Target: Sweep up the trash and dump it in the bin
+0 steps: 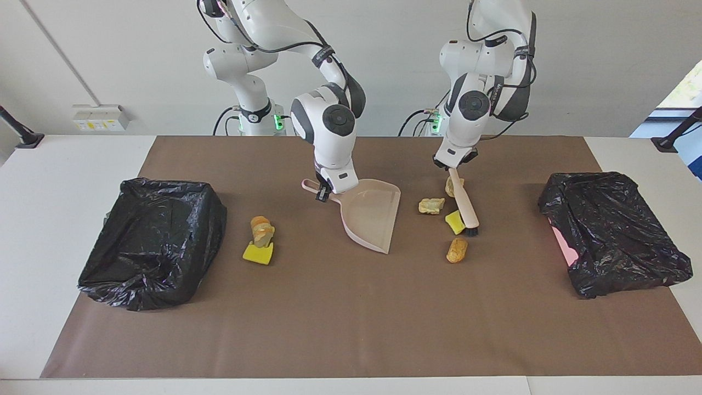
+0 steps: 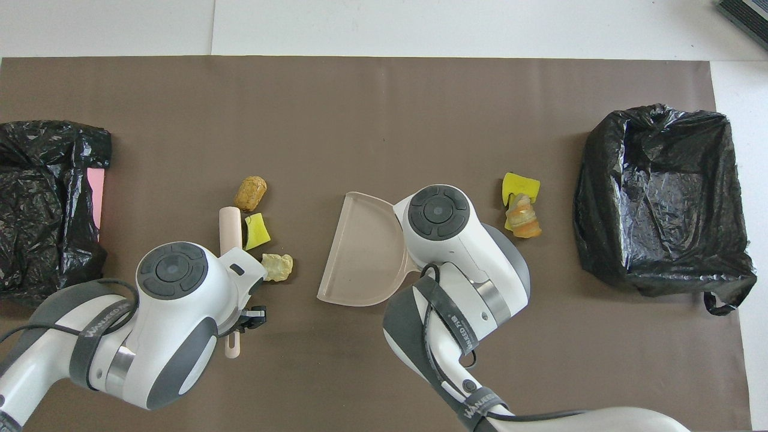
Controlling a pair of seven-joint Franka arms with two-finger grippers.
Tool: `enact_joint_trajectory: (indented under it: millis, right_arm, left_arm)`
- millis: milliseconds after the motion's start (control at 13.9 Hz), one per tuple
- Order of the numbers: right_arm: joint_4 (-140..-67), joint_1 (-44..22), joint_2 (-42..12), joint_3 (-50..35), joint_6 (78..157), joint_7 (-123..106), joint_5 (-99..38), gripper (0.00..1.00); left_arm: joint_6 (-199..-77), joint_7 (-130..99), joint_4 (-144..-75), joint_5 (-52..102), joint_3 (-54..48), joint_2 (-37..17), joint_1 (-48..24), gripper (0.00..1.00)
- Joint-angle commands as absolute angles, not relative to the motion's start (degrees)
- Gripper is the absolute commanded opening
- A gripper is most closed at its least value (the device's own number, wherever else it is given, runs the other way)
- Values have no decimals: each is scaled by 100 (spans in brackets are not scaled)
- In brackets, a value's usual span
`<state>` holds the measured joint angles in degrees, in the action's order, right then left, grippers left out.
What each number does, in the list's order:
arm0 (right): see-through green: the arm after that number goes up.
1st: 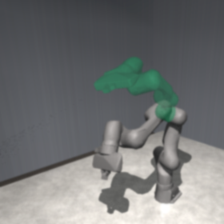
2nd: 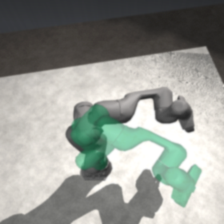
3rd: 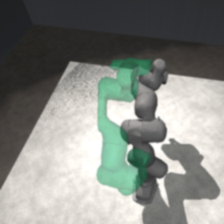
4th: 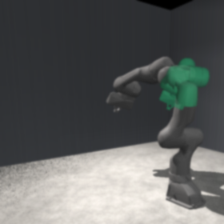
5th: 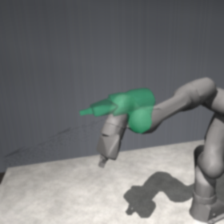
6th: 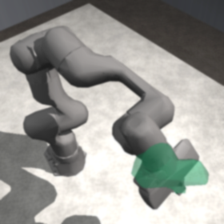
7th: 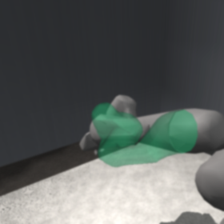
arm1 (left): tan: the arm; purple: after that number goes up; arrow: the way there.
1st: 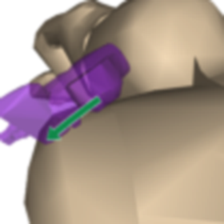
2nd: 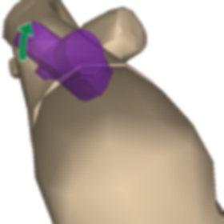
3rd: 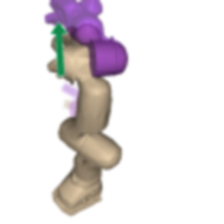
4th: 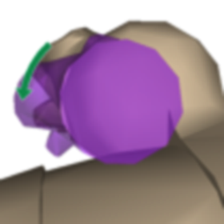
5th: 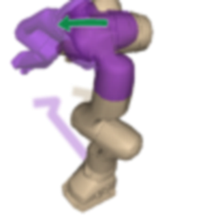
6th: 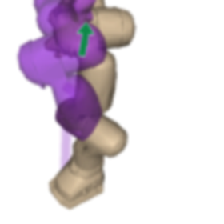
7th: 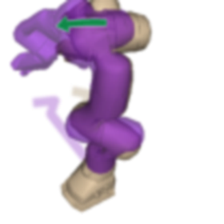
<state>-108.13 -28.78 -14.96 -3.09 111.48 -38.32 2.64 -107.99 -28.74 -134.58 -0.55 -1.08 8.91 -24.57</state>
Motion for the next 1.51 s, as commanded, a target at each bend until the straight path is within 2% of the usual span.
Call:
enact_joint_trajectory:
  millis: [0,360,504,937,1153,1441]
  right_arm:
    - [-10828,-2848,-1441,-334,11127,-3656,378,0]
    - [-10934,-2795,-1415,-334,11171,-4024,369,0]
    - [-11152,-2795,-1345,-334,11372,-4043,387,0]
    - [-11188,-2795,-1336,-334,11443,-4122,387,0]
    - [-11215,-2830,-1362,-334,11461,-4113,396,0]
    - [-11215,-2830,-1362,-334,11461,-4113,439,0]
  left_arm:
    - [-9900,-3118,-13210,53,-61,1018,-2575,0]
    - [-9187,-5025,-13307,44,-70,1230,-2865,0]
    - [-9184,-5578,-13473,35,-79,1327,-2865,0]
    - [-9351,-6766,-14044,270,-114,1749,-2874,0]
    - [-10008,-7364,-14185,658,-105,1609,-3102,0]
    - [-10713,-7165,-14002,1037,-97,1074,-3015,0]
